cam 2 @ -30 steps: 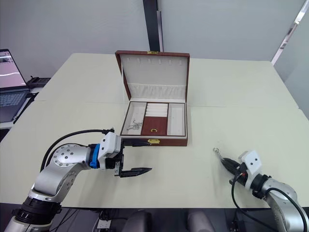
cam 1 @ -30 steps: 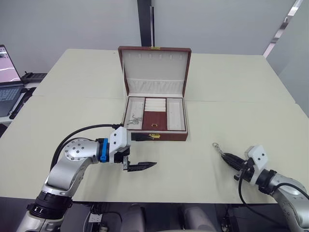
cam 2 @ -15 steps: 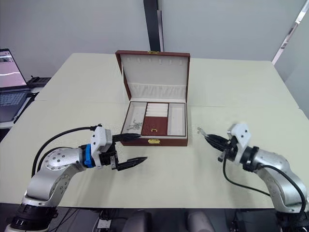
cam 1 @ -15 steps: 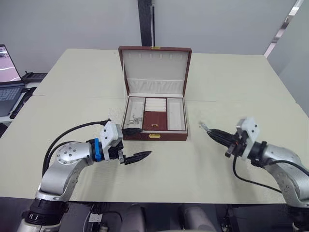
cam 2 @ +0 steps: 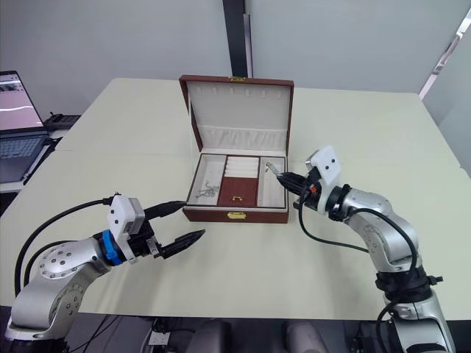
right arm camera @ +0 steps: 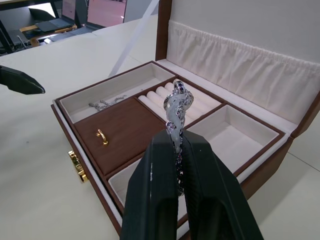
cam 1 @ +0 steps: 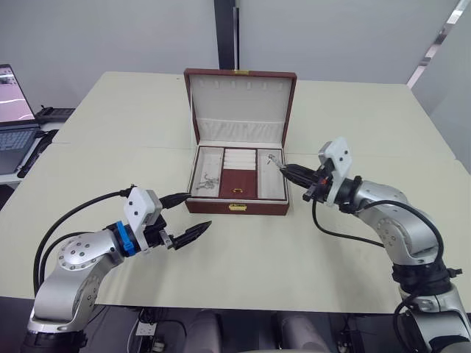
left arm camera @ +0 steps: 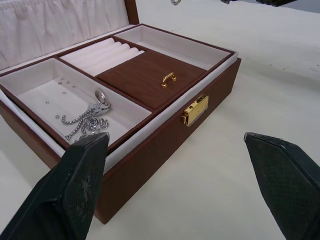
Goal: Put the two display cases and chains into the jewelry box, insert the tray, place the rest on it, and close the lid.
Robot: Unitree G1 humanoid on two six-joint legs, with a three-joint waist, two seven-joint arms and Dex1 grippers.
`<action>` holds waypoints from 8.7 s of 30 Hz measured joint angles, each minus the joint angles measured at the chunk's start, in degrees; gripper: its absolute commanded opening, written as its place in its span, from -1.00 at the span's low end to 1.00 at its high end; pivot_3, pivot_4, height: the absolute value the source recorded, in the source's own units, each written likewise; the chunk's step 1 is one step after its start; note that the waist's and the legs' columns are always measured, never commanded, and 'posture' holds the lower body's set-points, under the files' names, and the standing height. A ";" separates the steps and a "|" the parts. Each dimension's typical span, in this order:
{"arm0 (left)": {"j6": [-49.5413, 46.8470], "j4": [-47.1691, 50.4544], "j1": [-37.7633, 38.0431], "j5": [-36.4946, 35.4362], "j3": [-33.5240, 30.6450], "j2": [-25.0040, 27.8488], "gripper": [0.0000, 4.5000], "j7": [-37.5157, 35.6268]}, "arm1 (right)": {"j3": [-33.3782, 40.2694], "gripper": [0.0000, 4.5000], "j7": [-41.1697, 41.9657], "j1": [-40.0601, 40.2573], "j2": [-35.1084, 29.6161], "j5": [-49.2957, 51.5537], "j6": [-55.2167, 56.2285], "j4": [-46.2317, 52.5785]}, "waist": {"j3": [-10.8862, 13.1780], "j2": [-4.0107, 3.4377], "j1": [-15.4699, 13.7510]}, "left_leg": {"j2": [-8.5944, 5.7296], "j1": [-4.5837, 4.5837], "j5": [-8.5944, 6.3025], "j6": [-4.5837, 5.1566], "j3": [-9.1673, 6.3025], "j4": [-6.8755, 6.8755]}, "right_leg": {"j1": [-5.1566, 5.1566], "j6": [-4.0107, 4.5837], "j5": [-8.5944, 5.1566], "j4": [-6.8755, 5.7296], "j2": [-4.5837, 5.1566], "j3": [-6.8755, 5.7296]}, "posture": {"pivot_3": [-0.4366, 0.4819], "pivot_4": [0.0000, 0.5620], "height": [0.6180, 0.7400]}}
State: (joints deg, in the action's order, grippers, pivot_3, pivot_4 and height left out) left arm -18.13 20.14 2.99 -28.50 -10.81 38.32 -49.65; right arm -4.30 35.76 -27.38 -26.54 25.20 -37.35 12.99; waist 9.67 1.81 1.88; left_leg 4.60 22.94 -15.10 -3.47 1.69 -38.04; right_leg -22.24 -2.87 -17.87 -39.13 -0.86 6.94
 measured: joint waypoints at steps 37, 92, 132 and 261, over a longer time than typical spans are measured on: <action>0.85 1.80 2.51 0.02 -0.89 -0.89 1.00 2.81 | -2.92 0.97 -1.02 -3.86 4.54 -5.84 -3.03 -4.52 | 0.01 -0.02 0.14 | 0.02 0.00 0.00 0.00 0.00 0.07 | -0.05 0.02 -0.01 0.00 -0.02 0.00 | -0.05 -0.47 1.00; 7.46 -51.75 -36.59 14.61 4.05 -6.51 -1.00 3.90 | 1.90 -0.99 8.31 -13.36 2.57 -19.49 32.96 -50.95 | 0.10 -0.05 0.08 | 0.00 0.03 0.01 -0.03 0.10 0.09 | -0.10 0.07 -0.02 0.00 0.00 -0.01 | -0.05 -0.47 1.00; -12.62 -13.87 -10.69 9.12 1.76 -3.35 -1.00 -0.86 | 2.47 -0.99 16.27 12.87 0.31 -10.43 7.02 -4.72 | 0.10 -0.06 0.13 | 0.00 0.00 -0.01 -0.01 0.02 0.10 | -0.06 0.08 -0.05 -0.03 -0.02 0.00 | -0.05 -0.47 1.00; 1.16 -16.58 1.35 -5.13 -13.20 3.26 1.00 9.34 | 14.11 0.97 30.41 5.10 -10.09 -8.60 28.56 -33.90 | 0.33 -0.34 3.06 | 0.01 -0.11 -0.02 0.03 0.07 0.10 | 0.00 0.07 -0.04 -0.04 -0.05 0.07 | -0.05 -0.47 1.00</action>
State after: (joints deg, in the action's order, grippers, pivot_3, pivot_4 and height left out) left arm -16.97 3.56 4.35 -33.63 -24.01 41.58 -40.31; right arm 9.81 66.16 -22.28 -36.62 16.60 -8.79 -20.91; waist 10.00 1.48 4.94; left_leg 4.61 22.83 -15.13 -3.44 1.77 -37.94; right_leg -22.24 -2.79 -17.91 -39.16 -0.91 7.01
